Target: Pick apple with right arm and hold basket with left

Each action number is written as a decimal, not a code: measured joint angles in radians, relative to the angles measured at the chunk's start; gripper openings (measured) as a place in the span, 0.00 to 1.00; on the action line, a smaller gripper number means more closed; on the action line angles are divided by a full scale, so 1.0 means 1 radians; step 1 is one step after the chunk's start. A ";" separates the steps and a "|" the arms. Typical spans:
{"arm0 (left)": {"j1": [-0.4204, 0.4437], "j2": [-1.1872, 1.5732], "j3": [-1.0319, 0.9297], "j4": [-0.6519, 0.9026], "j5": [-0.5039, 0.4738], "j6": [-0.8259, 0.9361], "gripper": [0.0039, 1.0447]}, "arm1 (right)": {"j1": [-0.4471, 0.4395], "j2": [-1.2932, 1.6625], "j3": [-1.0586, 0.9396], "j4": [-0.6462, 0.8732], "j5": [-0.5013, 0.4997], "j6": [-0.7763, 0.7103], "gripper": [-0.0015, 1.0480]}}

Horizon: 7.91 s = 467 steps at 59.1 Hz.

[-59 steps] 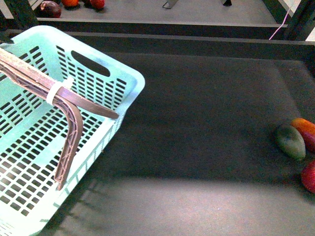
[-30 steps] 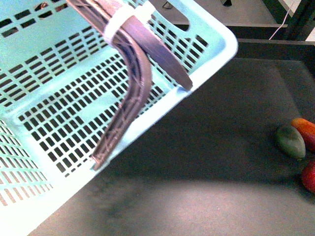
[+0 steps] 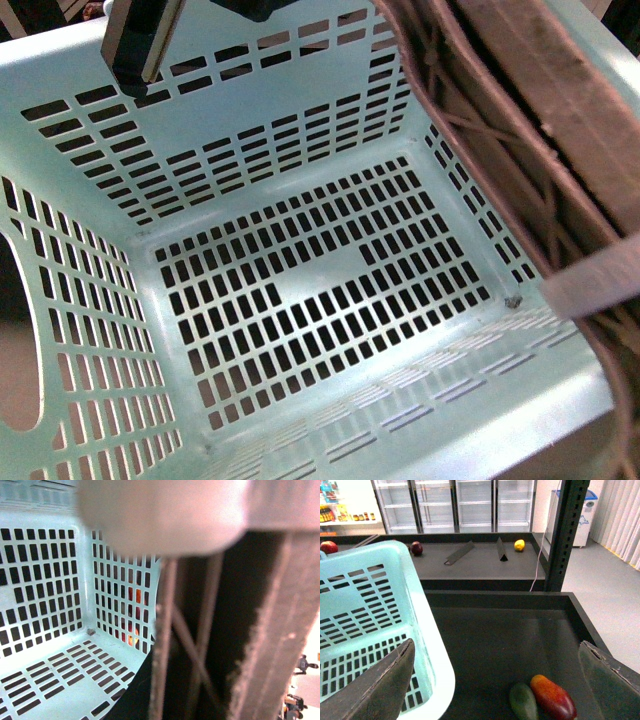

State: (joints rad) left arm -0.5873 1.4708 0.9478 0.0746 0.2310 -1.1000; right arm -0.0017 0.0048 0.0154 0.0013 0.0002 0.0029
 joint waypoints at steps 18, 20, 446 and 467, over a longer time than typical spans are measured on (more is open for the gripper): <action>-0.021 -0.012 0.000 -0.016 0.005 0.031 0.14 | 0.000 0.000 0.000 0.000 0.000 0.000 0.92; -0.021 -0.012 0.000 -0.016 0.005 0.032 0.14 | 0.000 0.000 0.000 0.000 0.000 0.000 0.92; -0.022 -0.015 0.002 -0.022 0.005 0.043 0.14 | 0.005 0.266 0.035 0.216 0.002 0.000 0.02; -0.022 -0.015 0.002 -0.022 0.004 0.044 0.14 | 0.005 0.165 0.010 0.170 0.002 0.000 0.02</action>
State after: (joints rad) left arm -0.6094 1.4559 0.9497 0.0528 0.2352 -1.0557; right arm 0.0032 0.1696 0.0257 0.1711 0.0021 0.0032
